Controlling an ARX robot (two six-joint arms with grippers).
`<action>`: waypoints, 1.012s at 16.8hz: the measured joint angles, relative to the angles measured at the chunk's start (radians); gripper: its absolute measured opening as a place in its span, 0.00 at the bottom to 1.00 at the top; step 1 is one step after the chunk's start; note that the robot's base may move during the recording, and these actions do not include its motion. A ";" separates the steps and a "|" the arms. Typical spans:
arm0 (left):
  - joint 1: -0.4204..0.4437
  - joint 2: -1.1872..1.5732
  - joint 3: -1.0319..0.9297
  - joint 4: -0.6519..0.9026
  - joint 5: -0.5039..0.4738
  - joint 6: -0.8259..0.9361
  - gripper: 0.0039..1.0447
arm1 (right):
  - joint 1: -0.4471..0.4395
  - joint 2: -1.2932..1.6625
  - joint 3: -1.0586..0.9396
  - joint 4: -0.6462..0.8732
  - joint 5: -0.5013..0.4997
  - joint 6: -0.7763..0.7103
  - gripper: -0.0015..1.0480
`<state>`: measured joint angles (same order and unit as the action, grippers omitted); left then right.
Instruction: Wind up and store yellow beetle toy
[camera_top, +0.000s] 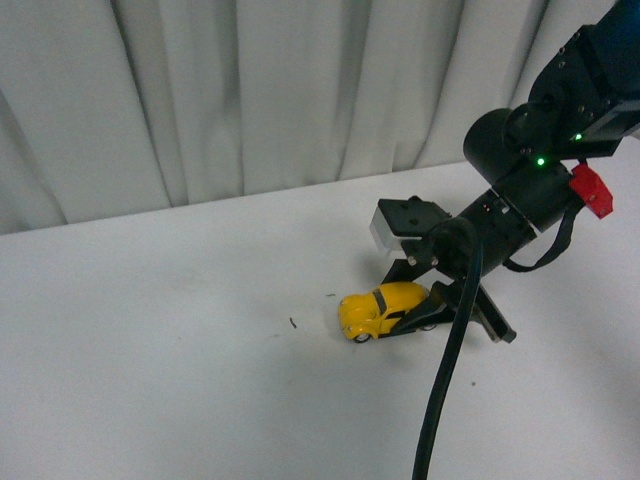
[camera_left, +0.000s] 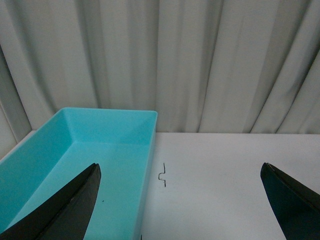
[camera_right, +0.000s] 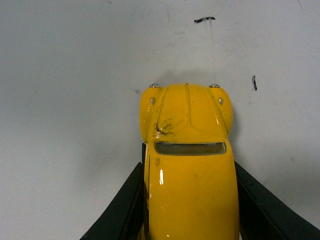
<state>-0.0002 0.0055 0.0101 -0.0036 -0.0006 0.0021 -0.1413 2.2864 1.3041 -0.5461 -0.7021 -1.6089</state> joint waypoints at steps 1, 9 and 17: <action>0.000 0.000 0.000 0.000 0.000 0.000 0.94 | -0.024 -0.007 -0.027 0.010 -0.006 -0.013 0.41; 0.000 0.000 0.000 0.000 0.000 0.000 0.94 | -0.280 -0.050 -0.206 0.036 -0.041 -0.114 0.41; 0.000 0.000 0.000 0.000 0.000 0.000 0.94 | -0.422 -0.072 -0.222 -0.067 -0.009 -0.150 0.42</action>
<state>-0.0002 0.0055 0.0101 -0.0032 -0.0006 0.0021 -0.5632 2.2139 1.0824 -0.6132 -0.7113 -1.7592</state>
